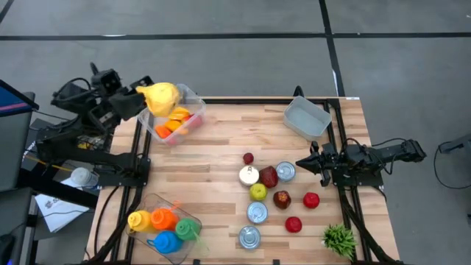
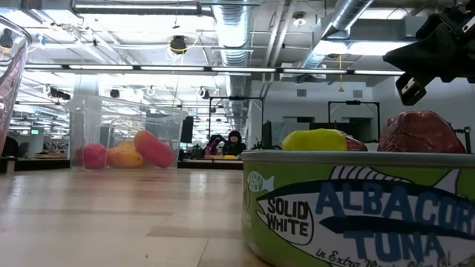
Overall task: Pick & Place Food Item
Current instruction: Put the pear into the white bin
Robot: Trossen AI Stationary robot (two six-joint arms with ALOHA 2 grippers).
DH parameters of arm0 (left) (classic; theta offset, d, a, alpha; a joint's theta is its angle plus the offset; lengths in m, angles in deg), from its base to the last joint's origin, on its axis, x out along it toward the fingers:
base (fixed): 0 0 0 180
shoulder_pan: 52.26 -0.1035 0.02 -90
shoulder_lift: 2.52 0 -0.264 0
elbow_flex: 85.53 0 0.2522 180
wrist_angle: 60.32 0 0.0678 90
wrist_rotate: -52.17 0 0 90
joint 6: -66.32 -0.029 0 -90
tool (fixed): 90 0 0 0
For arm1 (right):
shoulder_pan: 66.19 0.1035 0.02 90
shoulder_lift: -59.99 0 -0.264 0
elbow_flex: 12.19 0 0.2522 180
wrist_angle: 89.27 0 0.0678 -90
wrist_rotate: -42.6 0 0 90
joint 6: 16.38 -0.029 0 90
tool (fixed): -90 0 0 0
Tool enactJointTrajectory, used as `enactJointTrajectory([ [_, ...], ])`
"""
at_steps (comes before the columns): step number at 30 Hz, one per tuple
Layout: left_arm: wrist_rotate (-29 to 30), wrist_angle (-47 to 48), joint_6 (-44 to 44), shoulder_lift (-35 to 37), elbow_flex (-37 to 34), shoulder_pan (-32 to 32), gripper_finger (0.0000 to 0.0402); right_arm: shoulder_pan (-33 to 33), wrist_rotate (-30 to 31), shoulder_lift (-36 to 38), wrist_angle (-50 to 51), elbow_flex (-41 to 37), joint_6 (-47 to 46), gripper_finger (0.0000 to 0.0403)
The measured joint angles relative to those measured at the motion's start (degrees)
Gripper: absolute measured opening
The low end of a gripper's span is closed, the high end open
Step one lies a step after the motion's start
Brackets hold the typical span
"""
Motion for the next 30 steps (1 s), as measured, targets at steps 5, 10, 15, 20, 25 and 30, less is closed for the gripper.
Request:
enactJointTrajectory([
  [5, 1.5, 5.1, -10.0, 0.3, 0.0, 0.0, 0.0110, 0.0, 0.0, 0.0, 0.0, 0.0, 0.0, 0.0010],
  [10, 21.8, 24.8, -21.3, 0.2, 0.0, -0.1, 0.0109, 0.0, 0.0, 0.0, 0.0, 0.0, 0.0, 0.0010],
  [15, 54.0, 46.0, -22.6, -1.6, 0.0, -2.7, 0.0111, 0.0, 0.0, 0.0, 0.0, 0.0, 0.0, 0.0010],
  [20, 57.2, 58.6, -17.6, -4.3, 0.0, -11.0, 0.0111, 0.0, 0.0, 0.0, 0.0, 0.0, 0.0, 0.0010],
  [25, 49.3, 61.9, -17.5, -7.3, -4.1, -20.5, 0.0111, 0.0, 0.0, 0.0, 0.0, 0.0, 0.0, 0.0010],
  [30, 40.1, 61.5, -17.4, -9.2, -11.4, -29.4, 0.0111, 0.0, 0.0, 0.0, 0.0, 0.0, 0.0, 0.0010],
])
